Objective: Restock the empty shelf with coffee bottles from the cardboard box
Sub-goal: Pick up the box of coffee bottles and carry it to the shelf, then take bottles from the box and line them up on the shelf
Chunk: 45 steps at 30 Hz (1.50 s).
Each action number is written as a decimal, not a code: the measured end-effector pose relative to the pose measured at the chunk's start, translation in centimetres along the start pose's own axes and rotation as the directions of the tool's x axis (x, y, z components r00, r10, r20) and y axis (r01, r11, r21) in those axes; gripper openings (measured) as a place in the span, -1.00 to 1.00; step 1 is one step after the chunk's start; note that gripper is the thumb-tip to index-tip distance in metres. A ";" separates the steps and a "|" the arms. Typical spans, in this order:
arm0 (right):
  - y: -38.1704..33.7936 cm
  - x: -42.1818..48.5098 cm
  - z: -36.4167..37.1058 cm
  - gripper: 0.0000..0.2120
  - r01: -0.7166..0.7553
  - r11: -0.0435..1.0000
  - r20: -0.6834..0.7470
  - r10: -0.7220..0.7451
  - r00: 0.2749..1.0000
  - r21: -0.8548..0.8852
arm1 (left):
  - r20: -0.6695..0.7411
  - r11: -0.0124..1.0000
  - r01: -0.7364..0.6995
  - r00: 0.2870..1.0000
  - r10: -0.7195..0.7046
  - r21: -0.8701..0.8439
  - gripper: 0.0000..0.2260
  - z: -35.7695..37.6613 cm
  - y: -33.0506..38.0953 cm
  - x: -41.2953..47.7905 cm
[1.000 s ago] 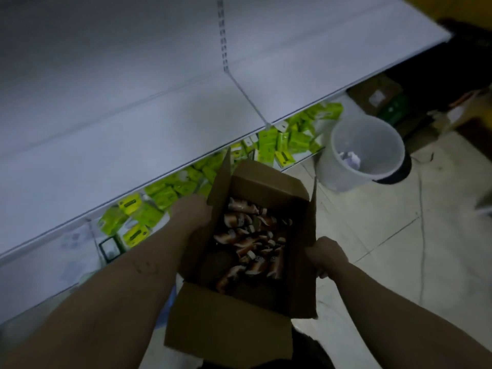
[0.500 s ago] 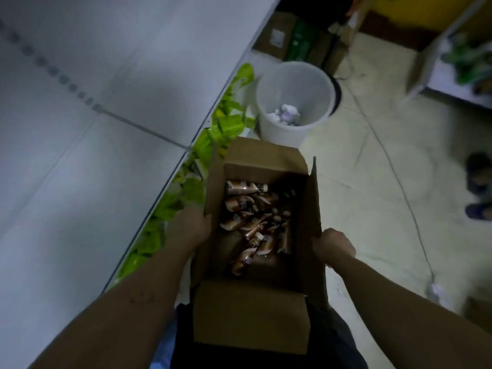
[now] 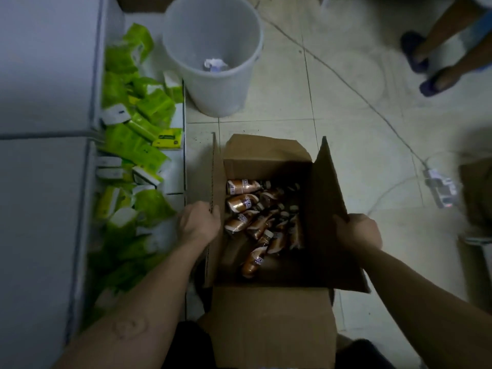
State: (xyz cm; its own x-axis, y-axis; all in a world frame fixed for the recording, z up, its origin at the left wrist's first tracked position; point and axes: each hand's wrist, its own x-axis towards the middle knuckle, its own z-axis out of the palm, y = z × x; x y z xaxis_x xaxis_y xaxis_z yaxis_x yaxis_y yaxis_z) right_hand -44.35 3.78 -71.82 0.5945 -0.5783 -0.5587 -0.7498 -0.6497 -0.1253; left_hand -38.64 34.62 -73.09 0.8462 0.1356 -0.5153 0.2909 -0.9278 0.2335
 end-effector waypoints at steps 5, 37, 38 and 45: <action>5.3 4.1 6.2 -0.61 0.016 0.994 -0.076 -0.008 0.997 0.109 | -0.025 0.997 -0.067 0.997 0.068 0.048 -0.66 7.5 0.3 2.2; 14.2 -4.1 16.1 -0.71 0.433 0.900 0.076 -0.430 0.900 -0.039 | -0.196 0.945 -0.316 0.935 0.294 -0.089 -0.91 19.1 0.5 -13.4; 13.9 -4.0 16.6 -0.72 0.438 0.898 0.104 -0.433 0.896 -0.032 | -0.156 0.949 -0.311 0.941 0.299 -0.055 -0.90 19.6 0.7 -13.0; 11.2 1.0 19.7 -0.67 0.340 0.940 0.239 -0.327 0.914 -0.016 | 0.124 0.959 -0.282 0.952 0.279 0.011 -0.68 25.6 2.2 -6.8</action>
State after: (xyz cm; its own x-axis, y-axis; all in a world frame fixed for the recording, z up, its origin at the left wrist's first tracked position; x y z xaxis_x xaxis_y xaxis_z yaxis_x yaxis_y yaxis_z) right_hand -57.85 5.64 -89.90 0.7193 -0.1987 -0.6657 -0.4980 -0.8156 -0.2947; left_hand -55.16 22.78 -90.18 0.8313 -0.1727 -0.5283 0.0352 -0.9322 0.3603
